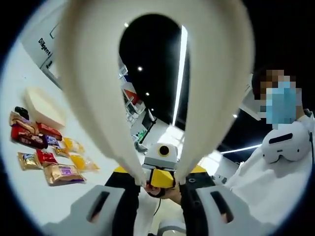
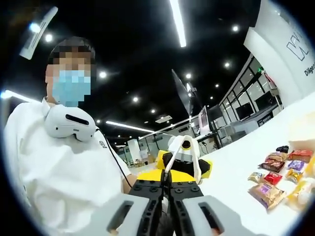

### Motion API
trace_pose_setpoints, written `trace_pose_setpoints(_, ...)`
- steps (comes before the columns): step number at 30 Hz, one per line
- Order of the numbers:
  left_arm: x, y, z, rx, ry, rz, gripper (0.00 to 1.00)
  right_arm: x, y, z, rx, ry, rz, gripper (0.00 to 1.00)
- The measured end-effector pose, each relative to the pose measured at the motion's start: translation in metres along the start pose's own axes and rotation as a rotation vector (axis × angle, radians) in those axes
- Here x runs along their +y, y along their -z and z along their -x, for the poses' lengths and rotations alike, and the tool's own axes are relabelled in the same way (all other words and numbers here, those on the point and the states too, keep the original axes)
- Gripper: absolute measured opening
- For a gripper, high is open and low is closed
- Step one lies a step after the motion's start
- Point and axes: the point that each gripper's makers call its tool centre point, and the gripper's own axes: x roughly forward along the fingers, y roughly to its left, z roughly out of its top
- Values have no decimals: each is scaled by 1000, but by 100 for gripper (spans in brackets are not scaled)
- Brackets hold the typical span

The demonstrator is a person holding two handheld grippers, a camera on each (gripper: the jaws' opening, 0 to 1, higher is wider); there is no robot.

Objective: Place the target food into the container with the food tongs after gripping and lifting it, then release it inside without dropping or visibly crushing the food.

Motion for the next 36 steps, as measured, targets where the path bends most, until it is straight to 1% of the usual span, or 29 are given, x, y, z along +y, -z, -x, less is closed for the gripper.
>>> trace_pose_setpoints(4, 1, -2, 1, -5, -8, -8, 28, 0, 1, 2, 14, 9, 14, 0)
trace_pose_setpoints(7, 4, -7, 4, -15, -17, -9, 28, -2, 2, 7, 21, 27, 17, 0)
trace_pose_setpoints(13, 8, -14, 11, -19, -39, -31, 28, -8, 5, 20, 56, 95, 88, 2)
trace_pose_setpoints(15, 10, -14, 14, -17, -50, -39, 28, -20, 3, 29, 62, 172, 132, 2)
trace_pose_setpoints(17, 12, -15, 16, -20, -61, -45, 28, -28, 5, 36, 82, 227, 157, 3)
trace_pose_setpoints(18, 12, -15, 18, -20, -65, -48, 28, -34, 7, 40, 100, 261, 192, 3)
trace_pose_setpoints(19, 13, -15, 18, -18, -69, -51, 28, -40, 8, 44, 112, 301, 200, 5)
trace_pose_setpoints(20, 13, -15, 20, -16, -74, -56, 28, -52, 9, 51, 125, 373, 208, 7)
trace_pose_setpoints(21, 13, -15, 20, -15, -76, -58, 28, -57, 10, 54, 133, 395, 222, 9)
trace_pose_setpoints(22, 14, -14, 21, -13, -82, -62, 28, -63, 9, 59, 124, 429, 243, 9)
trace_pose_setpoints(23, 14, -14, 22, -13, -86, -63, 28, -68, 10, 64, 138, 459, 254, 10)
trace_pose_setpoints(24, 15, -13, 24, -12, -90, -65, 29, -72, 15, 69, 165, 491, 242, 14)
trace_pose_setpoints(25, 15, -13, 24, -11, -91, -65, 29, -74, 17, 71, 173, 506, 238, 20)
trace_pose_setpoints(26, 15, -13, 25, -11, -95, -67, 29, -77, 20, 73, 196, 522, 256, 24)
trace_pose_setpoints(27, 16, -13, 26, -9, -100, -71, 29, -76, 22, 73, 196, 523, 246, 22)
trace_pose_setpoints(28, 16, -13, 27, -6, -103, -74, 29, -78, 24, 76, 210, 534, 250, 20)
trace_pose_setpoints(29, 16, -12, 28, -4, -107, -78, 29, -79, 26, 79, 224, 549, 263, 21)
trace_pose_setpoints(30, 17, -13, 29, -3, -111, -82, 29, -85, 26, 85, 234, 599, 281, 24)
trace_pose_setpoints(32, 18, -13, 30, -3, -116, -87, 29, -86, 28, 87, 244, 614, 282, 26)
trace_pose_setpoints(34, 19, -14, 32, -2, -124, -92, 29, -89, 32, 91, 272, 644, 291, 29)
trace_pose_setpoints(36, 19, -13, 33, -1, -128, -92, 29, -89, 32, 91, 270, 653, 297, 35)
